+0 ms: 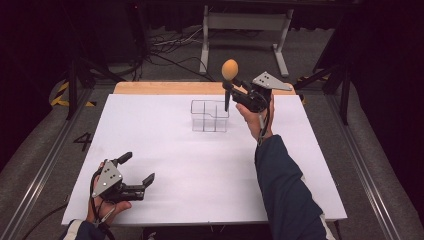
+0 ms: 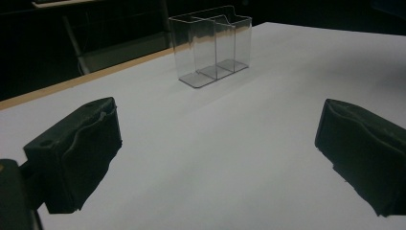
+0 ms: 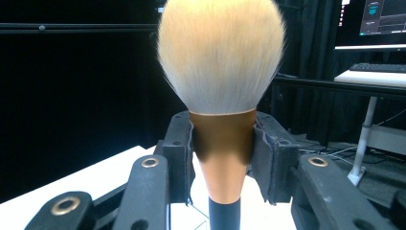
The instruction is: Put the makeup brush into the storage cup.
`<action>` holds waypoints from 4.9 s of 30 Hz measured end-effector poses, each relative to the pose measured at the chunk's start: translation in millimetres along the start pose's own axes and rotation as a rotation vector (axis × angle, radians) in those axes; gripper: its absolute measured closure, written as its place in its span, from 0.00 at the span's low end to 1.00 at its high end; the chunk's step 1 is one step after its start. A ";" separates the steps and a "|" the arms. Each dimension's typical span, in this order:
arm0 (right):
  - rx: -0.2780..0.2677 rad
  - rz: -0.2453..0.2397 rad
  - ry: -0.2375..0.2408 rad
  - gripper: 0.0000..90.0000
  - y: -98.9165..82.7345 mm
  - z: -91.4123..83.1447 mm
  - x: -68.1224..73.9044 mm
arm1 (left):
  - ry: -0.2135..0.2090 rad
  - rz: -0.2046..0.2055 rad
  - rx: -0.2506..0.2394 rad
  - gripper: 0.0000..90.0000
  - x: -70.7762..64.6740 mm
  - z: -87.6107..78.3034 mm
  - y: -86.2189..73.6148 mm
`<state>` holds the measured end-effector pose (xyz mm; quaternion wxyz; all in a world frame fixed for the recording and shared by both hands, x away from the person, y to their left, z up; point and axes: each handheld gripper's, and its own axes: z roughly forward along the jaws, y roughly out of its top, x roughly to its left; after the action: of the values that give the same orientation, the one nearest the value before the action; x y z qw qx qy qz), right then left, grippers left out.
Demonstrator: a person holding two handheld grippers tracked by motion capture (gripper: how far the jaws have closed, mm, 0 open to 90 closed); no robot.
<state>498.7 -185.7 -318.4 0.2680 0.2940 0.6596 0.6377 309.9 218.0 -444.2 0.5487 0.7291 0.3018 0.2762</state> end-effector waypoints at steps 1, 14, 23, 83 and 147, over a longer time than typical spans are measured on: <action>-0.002 0.001 -0.002 0.69 0.0 1.5 -0.3 | 0.000 0.001 0.001 0.03 -0.1 -0.1 0.0; -0.027 0.019 -0.002 0.69 2.6 13.0 -3.2 | -0.004 -0.004 -0.001 0.03 -0.9 0.0 -0.5; 0.001 0.029 -0.025 0.69 -8.5 22.3 -5.6 | -0.008 -0.006 -0.014 0.03 -1.8 0.1 -0.3; 0.139 0.062 -0.076 0.54 -52.7 21.9 -10.9 | -0.011 -0.007 0.001 0.04 -2.8 0.1 -0.9; 0.192 -0.165 -0.154 0.08 -20.6 -67.7 -4.6 | 0.010 0.009 0.017 0.03 -4.5 1.7 -1.1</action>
<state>451.6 -235.7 -336.2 0.3399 0.3113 0.7169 0.5231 308.0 213.9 -446.0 0.5397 0.7336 0.3038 0.2798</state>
